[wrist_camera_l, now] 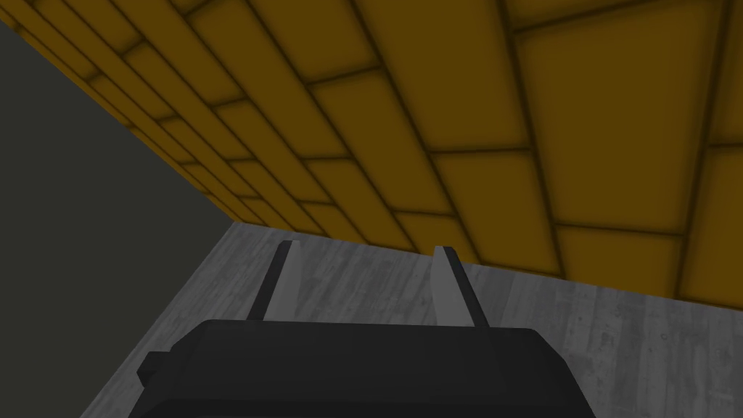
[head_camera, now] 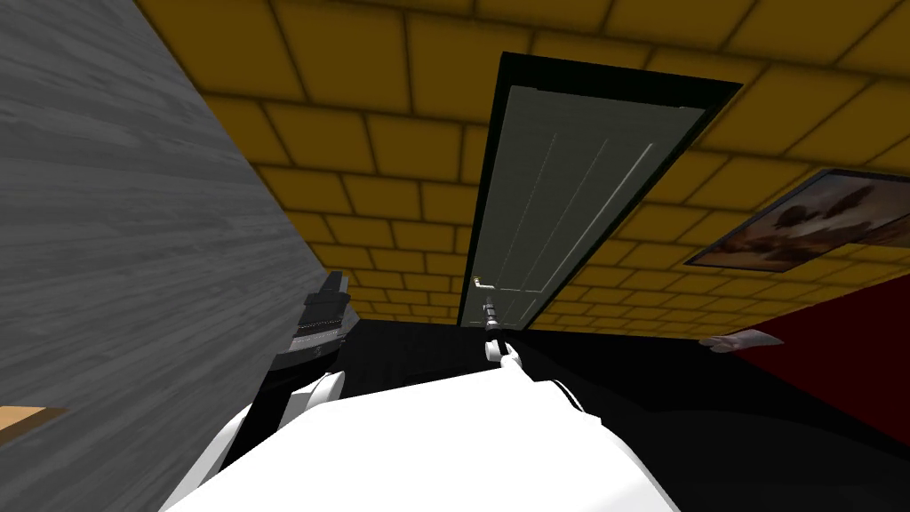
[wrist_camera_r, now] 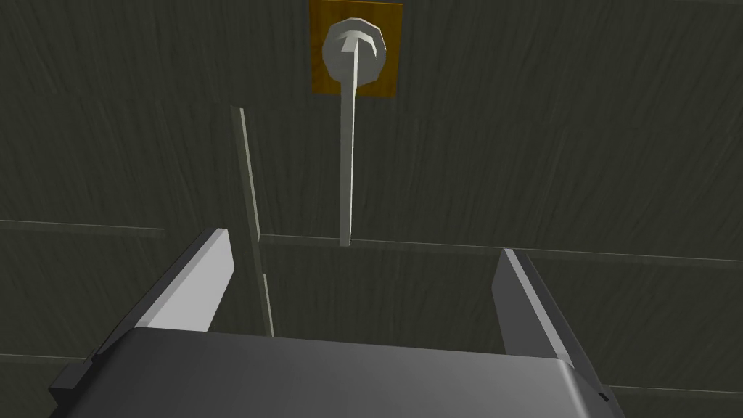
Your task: Pull the door open
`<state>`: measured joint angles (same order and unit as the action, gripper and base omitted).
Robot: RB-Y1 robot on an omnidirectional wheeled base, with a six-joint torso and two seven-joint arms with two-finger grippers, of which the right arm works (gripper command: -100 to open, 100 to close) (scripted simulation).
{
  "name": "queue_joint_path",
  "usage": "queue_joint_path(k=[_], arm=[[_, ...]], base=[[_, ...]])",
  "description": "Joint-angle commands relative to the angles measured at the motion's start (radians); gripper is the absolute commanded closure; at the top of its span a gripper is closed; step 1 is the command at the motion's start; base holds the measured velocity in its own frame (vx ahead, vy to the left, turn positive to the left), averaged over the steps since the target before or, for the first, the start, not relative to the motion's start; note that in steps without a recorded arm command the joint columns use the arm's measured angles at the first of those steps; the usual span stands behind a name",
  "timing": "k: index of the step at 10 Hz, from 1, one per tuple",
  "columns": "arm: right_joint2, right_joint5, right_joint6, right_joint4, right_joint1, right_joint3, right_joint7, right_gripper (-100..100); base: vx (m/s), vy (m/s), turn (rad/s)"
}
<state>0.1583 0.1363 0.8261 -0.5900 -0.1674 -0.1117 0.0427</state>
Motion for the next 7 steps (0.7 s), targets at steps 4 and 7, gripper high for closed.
queue_joint_path(k=[4, 7], arm=[[0.005, 0.008, 0.018, 0.077, -0.027, -0.005, 0.006, -100], [0.029, 0.014, 0.021, 0.064, -0.004, -0.012, 0.027, -100]], base=[[0.017, -0.056, 0.094], [0.082, 0.004, 0.080]])
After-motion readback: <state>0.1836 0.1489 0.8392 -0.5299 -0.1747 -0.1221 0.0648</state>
